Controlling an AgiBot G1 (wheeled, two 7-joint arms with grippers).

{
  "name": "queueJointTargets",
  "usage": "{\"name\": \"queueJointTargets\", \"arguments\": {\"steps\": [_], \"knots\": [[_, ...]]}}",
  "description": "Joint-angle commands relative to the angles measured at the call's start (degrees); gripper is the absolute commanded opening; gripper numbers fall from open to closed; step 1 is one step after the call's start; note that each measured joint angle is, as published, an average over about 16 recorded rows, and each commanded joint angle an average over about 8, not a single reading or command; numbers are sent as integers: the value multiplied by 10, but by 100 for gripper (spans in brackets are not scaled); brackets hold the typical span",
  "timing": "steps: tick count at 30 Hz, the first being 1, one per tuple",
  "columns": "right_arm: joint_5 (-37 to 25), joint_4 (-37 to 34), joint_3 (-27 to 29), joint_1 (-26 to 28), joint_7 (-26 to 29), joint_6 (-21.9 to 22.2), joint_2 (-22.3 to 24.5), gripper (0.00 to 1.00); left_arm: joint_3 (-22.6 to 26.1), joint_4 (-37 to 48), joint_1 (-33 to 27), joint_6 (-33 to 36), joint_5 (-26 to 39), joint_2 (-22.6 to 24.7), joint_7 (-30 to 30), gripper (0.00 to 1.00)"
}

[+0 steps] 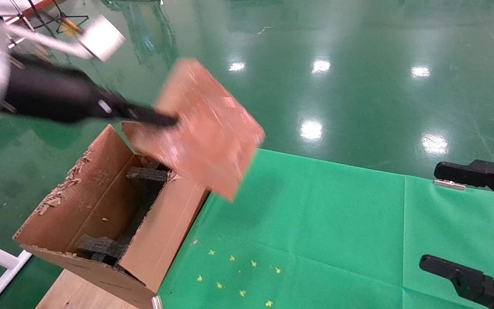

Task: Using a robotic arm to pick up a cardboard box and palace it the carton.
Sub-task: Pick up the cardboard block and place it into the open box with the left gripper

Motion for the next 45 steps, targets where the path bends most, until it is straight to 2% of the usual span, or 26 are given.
{"name": "queueJointTargets", "arguments": {"steps": [1,9,17,27,45], "knots": [[0,0,0,0,0,0,0,100,-13,25,-26,0,2,-9,20,0],[0,0,0,0,0,0,0,100,-4,98,-80,-10,109,-37,84,0],[0,0,0,0,0,0,0,100,24,181,-60,-27,168,-45,162,0],[0,0,0,0,0,0,0,100,46,314,-18,-74,191,-22,247,0],[0,0,0,0,0,0,0,100,52,526,50,-176,184,57,336,0]]}}
